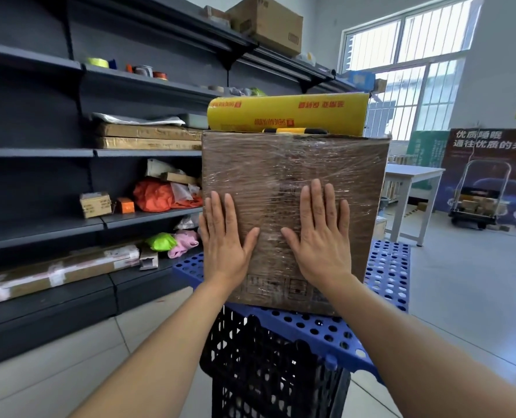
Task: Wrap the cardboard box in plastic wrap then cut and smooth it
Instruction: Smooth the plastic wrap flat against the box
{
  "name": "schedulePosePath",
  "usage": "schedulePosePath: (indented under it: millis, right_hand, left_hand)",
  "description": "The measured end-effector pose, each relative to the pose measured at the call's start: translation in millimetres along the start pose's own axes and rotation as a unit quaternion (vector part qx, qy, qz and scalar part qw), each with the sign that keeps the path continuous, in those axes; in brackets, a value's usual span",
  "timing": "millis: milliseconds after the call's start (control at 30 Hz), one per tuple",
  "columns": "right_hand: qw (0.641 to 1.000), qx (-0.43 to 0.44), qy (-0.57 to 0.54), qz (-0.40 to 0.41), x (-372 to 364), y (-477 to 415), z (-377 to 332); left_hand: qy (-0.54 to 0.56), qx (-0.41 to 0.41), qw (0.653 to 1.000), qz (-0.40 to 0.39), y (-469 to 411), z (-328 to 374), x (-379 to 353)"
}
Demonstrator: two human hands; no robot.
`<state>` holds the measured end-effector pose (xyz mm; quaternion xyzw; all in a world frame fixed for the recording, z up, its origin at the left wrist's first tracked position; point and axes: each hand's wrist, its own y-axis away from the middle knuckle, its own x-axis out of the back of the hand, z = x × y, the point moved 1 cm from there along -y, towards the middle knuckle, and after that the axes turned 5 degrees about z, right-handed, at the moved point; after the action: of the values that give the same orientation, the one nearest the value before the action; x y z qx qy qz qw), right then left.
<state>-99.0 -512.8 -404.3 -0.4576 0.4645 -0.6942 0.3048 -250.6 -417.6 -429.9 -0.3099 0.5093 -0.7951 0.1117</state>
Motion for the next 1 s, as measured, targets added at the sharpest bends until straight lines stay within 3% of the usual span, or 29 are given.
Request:
schedulePosePath:
  millis: [600,1000]
  right_hand:
    - [0.999,0.034,-0.005,-0.009,-13.7,24.1,-15.7]
    - [0.995,0.075,0.026,-0.063,-12.1,67.8,-10.4]
  left_hand:
    - [0.117,0.095,0.989,-0.001,12.4,-0.7,-0.6]
    - [0.132,0.155,0.973,-0.111,80.7,-22.2,-9.7]
